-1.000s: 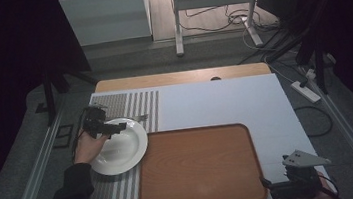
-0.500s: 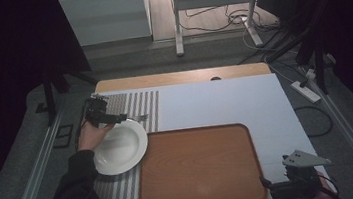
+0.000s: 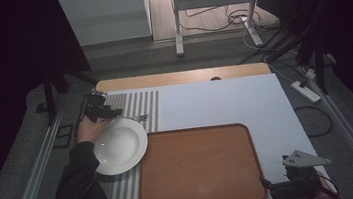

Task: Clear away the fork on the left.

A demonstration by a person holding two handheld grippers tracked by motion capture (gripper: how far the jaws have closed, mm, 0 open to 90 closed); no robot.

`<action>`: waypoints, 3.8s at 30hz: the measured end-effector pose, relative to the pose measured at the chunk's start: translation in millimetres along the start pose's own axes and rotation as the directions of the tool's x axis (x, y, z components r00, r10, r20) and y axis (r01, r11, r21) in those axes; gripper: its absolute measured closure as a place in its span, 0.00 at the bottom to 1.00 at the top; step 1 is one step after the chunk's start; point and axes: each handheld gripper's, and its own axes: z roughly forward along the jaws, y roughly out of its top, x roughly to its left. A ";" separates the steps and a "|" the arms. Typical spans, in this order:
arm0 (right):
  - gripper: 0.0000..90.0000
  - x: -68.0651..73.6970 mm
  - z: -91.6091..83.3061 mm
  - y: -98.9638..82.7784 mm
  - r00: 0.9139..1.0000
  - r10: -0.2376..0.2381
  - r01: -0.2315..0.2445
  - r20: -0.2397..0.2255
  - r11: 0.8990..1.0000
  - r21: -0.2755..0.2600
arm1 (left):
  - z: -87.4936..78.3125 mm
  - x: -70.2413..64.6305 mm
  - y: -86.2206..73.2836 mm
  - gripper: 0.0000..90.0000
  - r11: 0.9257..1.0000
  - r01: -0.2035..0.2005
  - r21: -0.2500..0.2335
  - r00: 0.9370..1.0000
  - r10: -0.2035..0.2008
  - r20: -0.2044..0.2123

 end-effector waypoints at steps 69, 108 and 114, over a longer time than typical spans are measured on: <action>0.00 0.0 -0.3 -0.7 0.999 -0.029 0.029 -0.019 1.000 0.001 | 23.5 -7.8 12.1 0.00 0.994 -0.040 0.103 0.999 0.036 0.041; 0.00 1.2 -0.4 -0.5 0.999 -0.037 0.037 -0.023 0.999 -0.001 | 34.9 4.0 7.0 0.72 0.974 -0.145 0.177 0.989 0.142 0.029; 0.00 1.2 0.0 -0.4 0.999 -0.037 0.037 -0.023 0.999 -0.001 | 30.0 10.2 1.5 0.90 0.972 -0.157 0.177 0.987 0.150 0.051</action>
